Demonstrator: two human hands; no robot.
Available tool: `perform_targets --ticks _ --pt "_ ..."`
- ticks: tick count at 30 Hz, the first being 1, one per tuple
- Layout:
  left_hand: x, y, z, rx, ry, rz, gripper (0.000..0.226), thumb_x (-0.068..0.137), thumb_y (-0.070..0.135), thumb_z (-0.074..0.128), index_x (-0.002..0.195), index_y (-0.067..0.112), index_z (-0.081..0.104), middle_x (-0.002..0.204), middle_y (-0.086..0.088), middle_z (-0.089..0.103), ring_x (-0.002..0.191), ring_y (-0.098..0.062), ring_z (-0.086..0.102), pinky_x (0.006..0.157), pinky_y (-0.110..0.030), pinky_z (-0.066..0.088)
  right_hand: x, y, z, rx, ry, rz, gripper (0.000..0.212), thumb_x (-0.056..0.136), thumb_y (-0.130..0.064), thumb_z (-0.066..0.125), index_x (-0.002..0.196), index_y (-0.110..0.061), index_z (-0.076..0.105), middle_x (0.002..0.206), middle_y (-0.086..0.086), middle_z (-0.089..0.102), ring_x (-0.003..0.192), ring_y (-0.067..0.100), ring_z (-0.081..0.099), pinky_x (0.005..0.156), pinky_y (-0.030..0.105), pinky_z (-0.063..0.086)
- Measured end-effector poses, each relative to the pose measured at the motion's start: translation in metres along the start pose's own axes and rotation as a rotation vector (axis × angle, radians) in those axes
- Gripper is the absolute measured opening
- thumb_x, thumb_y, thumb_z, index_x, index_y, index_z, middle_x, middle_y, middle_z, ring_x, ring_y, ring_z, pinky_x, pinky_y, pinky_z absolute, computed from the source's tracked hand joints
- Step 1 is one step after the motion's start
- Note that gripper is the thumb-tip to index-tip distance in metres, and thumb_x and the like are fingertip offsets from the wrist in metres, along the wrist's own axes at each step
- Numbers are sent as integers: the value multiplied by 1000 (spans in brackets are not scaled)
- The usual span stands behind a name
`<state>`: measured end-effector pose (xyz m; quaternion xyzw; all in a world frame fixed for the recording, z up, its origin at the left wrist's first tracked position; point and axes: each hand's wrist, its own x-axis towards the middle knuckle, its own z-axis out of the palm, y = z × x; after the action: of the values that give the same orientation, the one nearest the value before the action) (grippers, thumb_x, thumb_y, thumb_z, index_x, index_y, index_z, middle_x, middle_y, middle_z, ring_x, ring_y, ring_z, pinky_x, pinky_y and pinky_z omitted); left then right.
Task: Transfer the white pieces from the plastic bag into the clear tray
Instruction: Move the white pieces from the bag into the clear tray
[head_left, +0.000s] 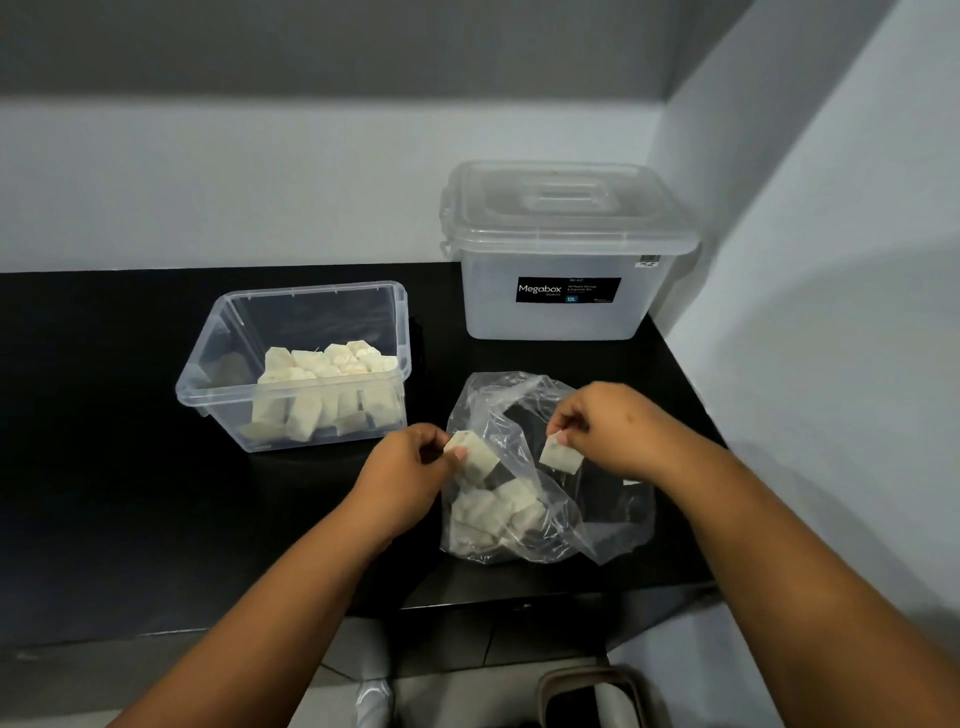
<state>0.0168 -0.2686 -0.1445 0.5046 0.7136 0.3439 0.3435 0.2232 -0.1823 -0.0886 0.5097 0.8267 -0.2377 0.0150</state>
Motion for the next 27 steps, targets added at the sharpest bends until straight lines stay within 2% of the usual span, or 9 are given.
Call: perform_targets --ticks 3,6,9,11,14,18,22,27 --pt "8 21 -21 80 -22 82 14 90 32 63 83 19 67 79 2 70 74 -11 64 70 -29 50 6 -15 -20 -3 22 -77 14 92 -18 63 102 -23 73 99 -5 70 87 9 63 75 23 45" --pt "20 40 -47 160 8 175 15 89 32 65 82 19 69 70 6 65 63 -8 58 59 -24 44 17 -41 -38 -34 34 -151 14 91 -19 65 101 -22 74 98 -4 73 91 11 67 80 28 52" --pt "34 57 -79 222 39 237 13 88 32 67 80 21 69 70 6 65 58 -6 55 61 -26 45 31 -71 -55 -32 64 -222 12 89 -18 68 99 -20 74 96 -4 73 88 11 68 83 31 55" --pt "41 65 -101 261 59 260 14 87 30 67 76 22 67 66 2 65 58 -11 55 59 -26 43 42 -93 -63 -55 114 -266 10 86 -19 70 96 -22 74 92 -6 72 86 9 66 81 30 54" --pt "53 69 -136 308 121 276 14 85 29 70 82 16 71 74 -10 69 64 -23 60 59 -30 46 64 -124 -69 -75 151 -309 12 84 -21 73 96 -21 75 90 -6 71 86 10 65 76 28 52" --pt "71 60 -184 318 151 256 7 83 26 73 84 21 69 76 -3 70 73 -25 68 63 -32 51 94 -165 -72 -70 178 -362 13 83 -21 74 96 -20 75 89 -5 70 86 13 65 76 29 53" --pt "90 37 -229 384 171 233 6 84 23 71 85 20 67 76 -2 68 76 -22 65 71 -36 51 128 -198 -63 -24 145 -392 11 84 -20 73 94 -20 74 83 -8 68 79 8 62 71 24 50" --pt "107 6 -257 474 90 185 5 83 21 70 86 21 66 79 1 66 73 -17 61 63 -27 46 169 -216 -26 -65 -33 -383 6 83 -20 74 89 -22 73 73 -16 60 69 0 56 60 20 39"
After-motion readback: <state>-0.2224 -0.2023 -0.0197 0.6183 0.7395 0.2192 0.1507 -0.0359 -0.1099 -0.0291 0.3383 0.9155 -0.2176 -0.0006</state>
